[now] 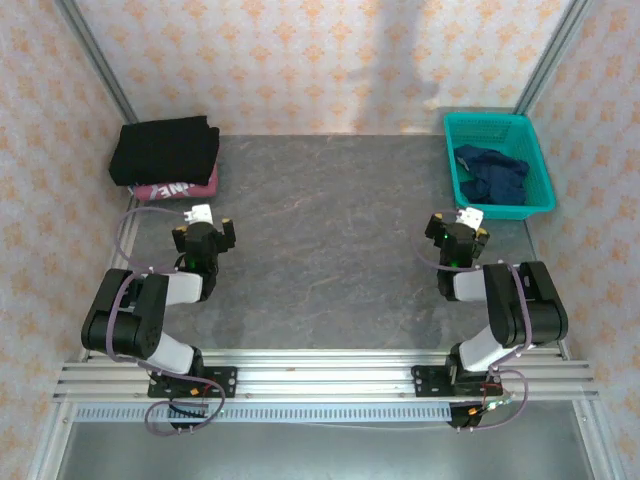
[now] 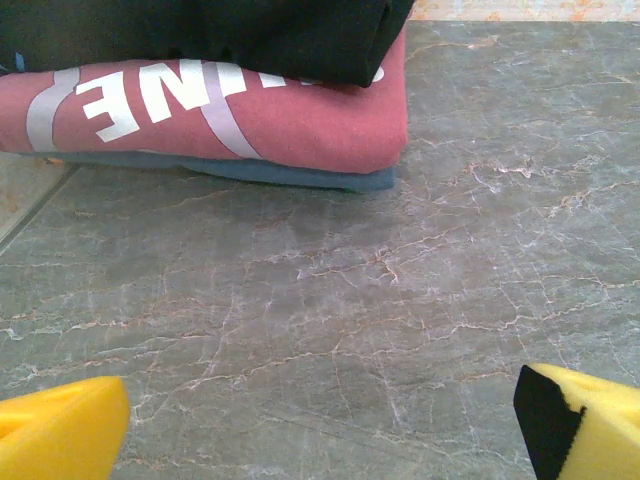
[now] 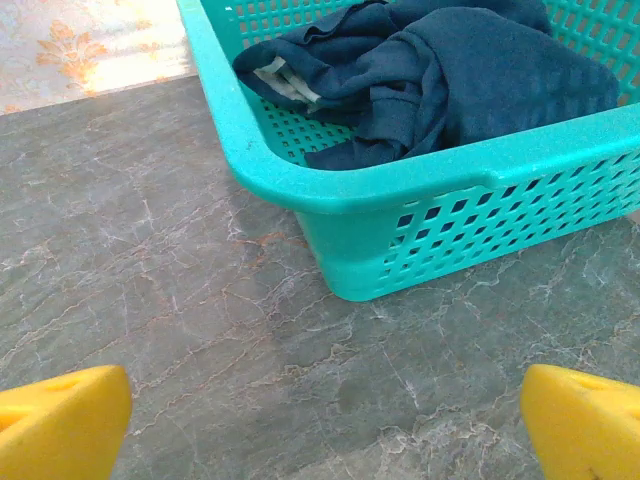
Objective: Fold and stack the t-shirts
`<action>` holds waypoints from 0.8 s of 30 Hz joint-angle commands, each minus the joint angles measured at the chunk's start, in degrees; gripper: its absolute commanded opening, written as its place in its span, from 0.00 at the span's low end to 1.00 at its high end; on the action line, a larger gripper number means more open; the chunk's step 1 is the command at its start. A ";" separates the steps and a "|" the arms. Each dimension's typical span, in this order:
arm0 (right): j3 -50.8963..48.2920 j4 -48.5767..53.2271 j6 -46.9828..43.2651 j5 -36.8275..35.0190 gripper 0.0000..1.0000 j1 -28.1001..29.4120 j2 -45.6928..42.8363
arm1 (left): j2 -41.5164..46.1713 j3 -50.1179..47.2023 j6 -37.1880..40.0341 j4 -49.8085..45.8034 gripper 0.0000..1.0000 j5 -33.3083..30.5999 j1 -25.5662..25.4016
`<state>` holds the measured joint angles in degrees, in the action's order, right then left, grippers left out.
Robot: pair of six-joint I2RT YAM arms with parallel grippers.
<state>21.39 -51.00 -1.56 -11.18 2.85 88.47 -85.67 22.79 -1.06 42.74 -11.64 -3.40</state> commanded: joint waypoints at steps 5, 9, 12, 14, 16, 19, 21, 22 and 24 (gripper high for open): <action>-0.03 -1.56 0.51 -1.11 0.99 0.22 0.21 | 0.16 0.77 -0.43 1.20 1.00 -2.08 -0.20; -0.02 -1.77 0.51 -1.12 0.99 0.22 0.24 | 0.19 0.82 -0.42 1.23 1.00 -2.15 -0.20; -0.06 -1.73 0.50 -1.11 0.99 0.22 0.22 | 0.15 0.79 -0.39 1.19 1.00 -2.15 -0.20; -0.09 -1.73 0.48 -1.12 0.99 0.23 0.24 | 0.15 0.77 -0.43 1.20 1.00 -2.14 -0.20; -0.03 -1.73 0.50 -1.09 0.99 0.22 0.23 | 0.15 0.77 -0.43 1.20 1.00 -2.07 -0.20; 0.04 -1.58 0.57 -1.10 0.99 0.22 0.37 | 0.15 0.86 -0.43 1.12 1.00 -2.07 -0.20; 0.10 -1.55 0.59 -1.03 0.99 0.22 0.30 | 0.15 0.86 -0.42 1.17 1.00 -2.12 -0.25; -0.09 -1.72 0.60 -1.00 0.99 0.22 0.22 | 0.15 0.86 -0.43 1.12 1.00 -2.15 -0.19; -0.19 -2.04 0.73 -1.58 0.99 0.22 0.14 | 0.21 0.76 -0.43 1.25 1.00 -2.15 -0.20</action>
<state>21.39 -51.00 -1.54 -11.20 2.85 88.47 -85.67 22.79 -1.06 42.74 -11.64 -3.40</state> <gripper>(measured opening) 0.993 0.999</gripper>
